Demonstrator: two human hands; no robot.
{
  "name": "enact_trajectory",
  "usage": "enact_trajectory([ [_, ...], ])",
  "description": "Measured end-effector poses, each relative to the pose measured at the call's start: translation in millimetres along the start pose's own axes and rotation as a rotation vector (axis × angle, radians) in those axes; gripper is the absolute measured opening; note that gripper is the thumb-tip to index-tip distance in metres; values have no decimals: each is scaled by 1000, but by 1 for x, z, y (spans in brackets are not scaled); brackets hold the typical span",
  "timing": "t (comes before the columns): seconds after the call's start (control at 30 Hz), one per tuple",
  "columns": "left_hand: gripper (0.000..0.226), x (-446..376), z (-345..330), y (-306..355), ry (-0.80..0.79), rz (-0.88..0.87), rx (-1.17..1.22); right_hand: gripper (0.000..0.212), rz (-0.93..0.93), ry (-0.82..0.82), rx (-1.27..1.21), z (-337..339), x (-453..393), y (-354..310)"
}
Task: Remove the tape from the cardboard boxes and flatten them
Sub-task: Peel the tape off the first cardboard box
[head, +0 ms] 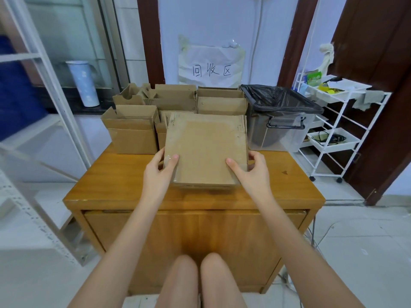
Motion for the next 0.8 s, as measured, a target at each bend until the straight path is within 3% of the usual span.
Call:
enact_trajectory([
  [0.23,46,-4,1,-12,-98,134,-168,48,-23,-184,156,-8,0,0],
  [0.37,44,-4,-2,-8,-157,199,-178,62,-66,-263,160,-8,2,1],
  [0.5,66,-3,7,-16,-289,266,-166,77,-49,-343,61,2,10,0],
  [0.63,95,-1,19,-18,-422,58,-186,95,83,-389,91,10,14,6],
  [0.8,66,2,15,-15,-361,-85,-183,84,61,-333,-6,9,12,1],
])
Point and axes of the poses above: each hand's wrist, its own x-axis away from the middle knuckle, its own z-axis out of the back of the hand, y = z × x, the point moved 5 cm from there along -x, towards the middle knuckle, and after that the axes turned 13 degrees about y, right-handed, at the moved point
